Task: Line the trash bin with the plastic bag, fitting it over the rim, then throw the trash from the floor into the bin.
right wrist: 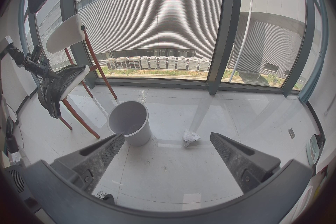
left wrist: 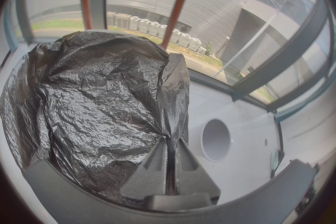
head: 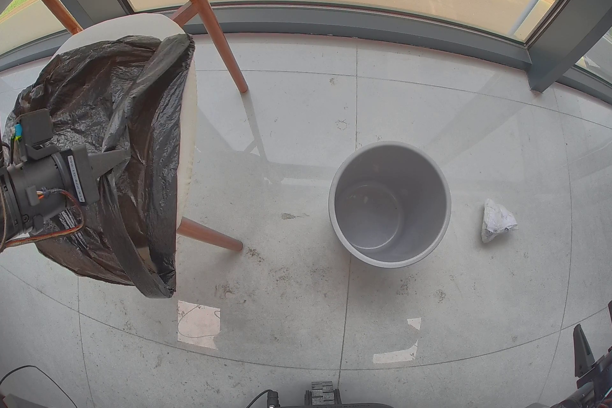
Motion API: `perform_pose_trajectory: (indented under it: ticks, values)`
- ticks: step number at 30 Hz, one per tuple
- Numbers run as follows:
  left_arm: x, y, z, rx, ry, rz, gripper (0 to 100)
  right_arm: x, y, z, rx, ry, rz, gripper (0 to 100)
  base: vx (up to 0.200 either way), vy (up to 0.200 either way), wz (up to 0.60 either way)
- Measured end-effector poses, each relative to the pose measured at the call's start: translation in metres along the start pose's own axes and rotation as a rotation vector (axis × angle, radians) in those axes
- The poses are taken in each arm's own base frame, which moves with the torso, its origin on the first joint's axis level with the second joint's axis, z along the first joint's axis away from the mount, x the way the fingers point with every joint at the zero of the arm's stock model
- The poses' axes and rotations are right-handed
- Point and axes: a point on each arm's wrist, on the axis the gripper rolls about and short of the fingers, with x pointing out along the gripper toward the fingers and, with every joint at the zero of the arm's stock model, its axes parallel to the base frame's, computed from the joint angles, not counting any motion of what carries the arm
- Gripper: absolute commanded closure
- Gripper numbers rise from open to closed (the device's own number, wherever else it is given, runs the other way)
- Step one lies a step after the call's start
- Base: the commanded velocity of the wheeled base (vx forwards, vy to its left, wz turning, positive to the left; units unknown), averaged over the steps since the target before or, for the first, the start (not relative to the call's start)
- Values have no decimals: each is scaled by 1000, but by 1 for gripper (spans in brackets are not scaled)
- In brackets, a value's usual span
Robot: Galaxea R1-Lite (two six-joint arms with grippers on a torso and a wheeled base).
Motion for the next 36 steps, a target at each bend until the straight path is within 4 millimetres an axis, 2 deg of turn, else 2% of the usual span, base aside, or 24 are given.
perform_pose_trajectory:
  ticks: [4,9,18,25,36]
  values:
    - [-7,3,0,-94,-7,-13,100,0,0,0,0,0,0,0,0,0,0]
    - [-13,1,2,-125,-1,-90,100,0,0,0,0,0,0,0,0,0,0]
    - [-14,-5,24,-132,-79,-137,100,0,0,0,2,0,0,0,0,0,0]
    - [-9,-10,38,-138,-81,-221,100,0,0,0,0,0,1,0,0,-200,0]
    - [3,-17,48,-118,2,-439,100,0,0,0,-4,4,3,0,0,-200,0]
